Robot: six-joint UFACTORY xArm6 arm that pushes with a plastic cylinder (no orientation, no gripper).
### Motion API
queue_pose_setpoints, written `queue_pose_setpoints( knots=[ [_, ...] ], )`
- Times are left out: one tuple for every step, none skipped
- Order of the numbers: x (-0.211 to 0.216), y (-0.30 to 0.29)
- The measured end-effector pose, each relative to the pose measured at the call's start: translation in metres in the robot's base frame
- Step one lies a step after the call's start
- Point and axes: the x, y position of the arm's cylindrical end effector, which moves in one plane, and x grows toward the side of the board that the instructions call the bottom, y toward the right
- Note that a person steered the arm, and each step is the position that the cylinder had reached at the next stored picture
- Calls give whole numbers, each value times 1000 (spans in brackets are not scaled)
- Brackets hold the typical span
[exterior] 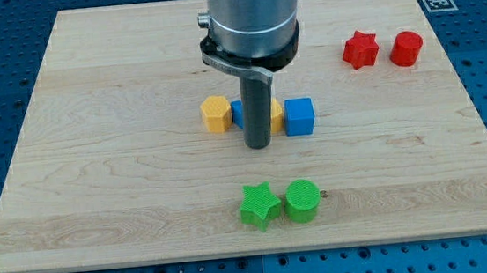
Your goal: Push the hexagon and triangle towards the center of the board
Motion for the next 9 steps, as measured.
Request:
queue_pose_setpoints(
  knots=[
    [-26, 0],
    [-29, 0],
    [-8, -1],
    [-4, -22],
    [-14, -25],
    [-14, -25],
    [-3, -27],
    [3, -33],
    [-13, -33]
  ],
)
